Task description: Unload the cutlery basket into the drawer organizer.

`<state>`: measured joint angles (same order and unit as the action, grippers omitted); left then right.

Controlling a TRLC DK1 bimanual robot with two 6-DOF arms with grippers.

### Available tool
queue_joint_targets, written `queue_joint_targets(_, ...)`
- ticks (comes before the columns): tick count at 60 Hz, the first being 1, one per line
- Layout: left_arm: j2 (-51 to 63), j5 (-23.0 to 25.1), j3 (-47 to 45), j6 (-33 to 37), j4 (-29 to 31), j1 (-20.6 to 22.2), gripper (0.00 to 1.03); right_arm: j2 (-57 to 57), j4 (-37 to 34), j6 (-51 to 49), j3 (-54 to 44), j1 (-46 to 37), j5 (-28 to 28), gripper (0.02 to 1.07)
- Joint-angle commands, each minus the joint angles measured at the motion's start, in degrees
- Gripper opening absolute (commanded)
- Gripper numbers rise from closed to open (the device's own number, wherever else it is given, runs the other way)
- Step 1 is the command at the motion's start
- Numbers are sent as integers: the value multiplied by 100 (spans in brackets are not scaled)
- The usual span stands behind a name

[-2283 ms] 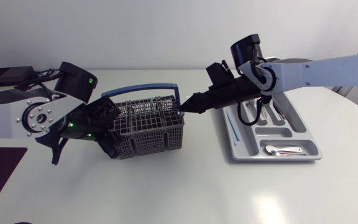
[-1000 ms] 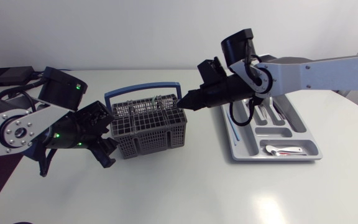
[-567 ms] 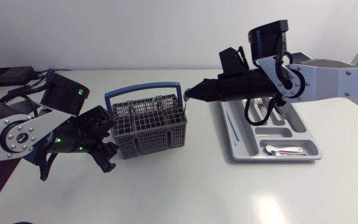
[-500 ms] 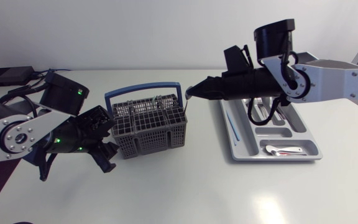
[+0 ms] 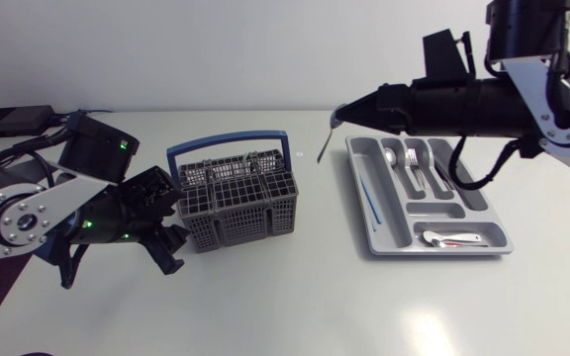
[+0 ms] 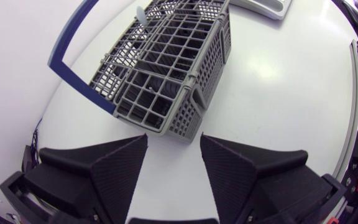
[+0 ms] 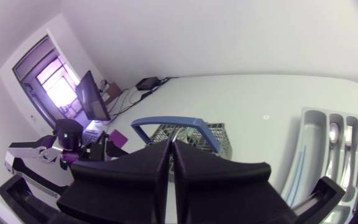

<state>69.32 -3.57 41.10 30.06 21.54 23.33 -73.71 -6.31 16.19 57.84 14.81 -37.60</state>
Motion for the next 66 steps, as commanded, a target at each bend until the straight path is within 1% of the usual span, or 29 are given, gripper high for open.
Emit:
queue_joint_targets(1,-147,-38,-199,52,52,-13,60,278,-336,-397,-230,-206,236,8)
queue_joint_targets(4,-164,-38,-217,70,52,-22,60,384,-617,-713,-309,-338,429,8)
queue_joint_targets(8,-173,-38,-217,79,52,-30,60,569,-846,-1082,-441,-382,895,8)
queue_joint_targets(12,-173,-38,-217,87,52,-30,60,709,-1224,-1460,-476,-470,1343,7)
queue_joint_targets(19,-182,-38,-208,87,52,-13,60,832,-1663,-2023,-546,-725,1941,8)
queue_joint_targets(31,-200,-38,-243,87,52,13,60,832,-2120,-2919,-792,-1173,2671,8)
queue_joint_targets(34,-200,-38,-252,87,52,13,60,815,-2252,-3121,-863,-1340,2697,8)
queue_joint_targets(43,-208,-38,-269,79,52,22,60,744,-2200,-3658,-1249,-1832,2899,7)
queue_joint_targets(52,-208,-38,-261,52,52,57,60,516,-1822,-4115,-1618,-2228,3093,8)
queue_joint_targets(56,-208,-38,-261,43,52,93,60,366,-1532,-4273,-1733,-2369,3101,8)
queue_joint_targets(58,-208,-38,-261,35,52,101,60,243,-1496,-4326,-1733,-2439,3093,7)
queue_joint_targets(66,-217,-38,-269,8,52,163,60,-64,-1136,-4457,-1856,-2509,3189,8)
